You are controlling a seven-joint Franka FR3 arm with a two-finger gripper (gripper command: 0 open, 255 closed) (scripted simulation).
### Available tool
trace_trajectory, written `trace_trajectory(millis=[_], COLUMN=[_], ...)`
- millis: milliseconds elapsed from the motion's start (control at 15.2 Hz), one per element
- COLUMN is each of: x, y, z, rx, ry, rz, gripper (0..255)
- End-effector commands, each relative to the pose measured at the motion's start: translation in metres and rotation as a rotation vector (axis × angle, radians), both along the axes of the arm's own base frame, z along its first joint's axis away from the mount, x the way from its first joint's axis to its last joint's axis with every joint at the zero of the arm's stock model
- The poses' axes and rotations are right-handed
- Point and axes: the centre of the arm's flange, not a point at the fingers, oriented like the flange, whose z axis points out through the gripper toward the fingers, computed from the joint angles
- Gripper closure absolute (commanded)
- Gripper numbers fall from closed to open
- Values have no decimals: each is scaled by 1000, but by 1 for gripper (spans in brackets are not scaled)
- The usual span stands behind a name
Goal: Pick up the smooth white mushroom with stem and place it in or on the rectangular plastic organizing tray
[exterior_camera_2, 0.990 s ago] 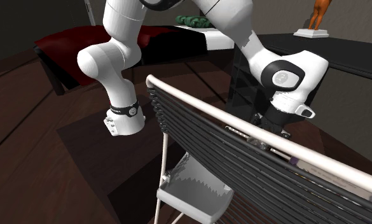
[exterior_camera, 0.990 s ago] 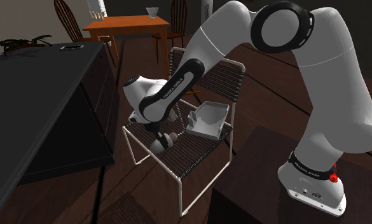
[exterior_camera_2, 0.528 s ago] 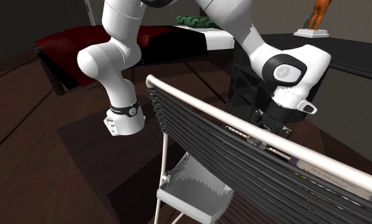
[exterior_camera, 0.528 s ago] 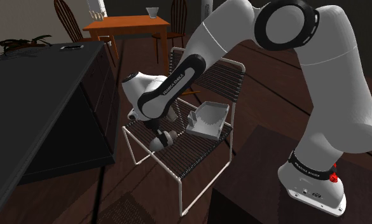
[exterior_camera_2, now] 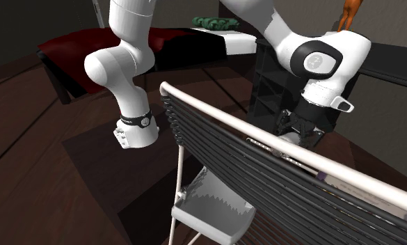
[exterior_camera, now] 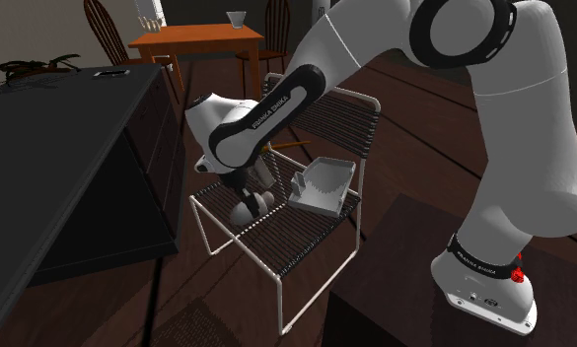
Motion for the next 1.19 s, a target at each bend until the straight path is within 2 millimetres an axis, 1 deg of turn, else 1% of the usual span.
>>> trace_trajectory(millis=[0,1122], x=[1,1], y=[1,1], z=[11,101], rx=[0,0], ry=[0,0], rz=[0,0], gripper=[255,255])
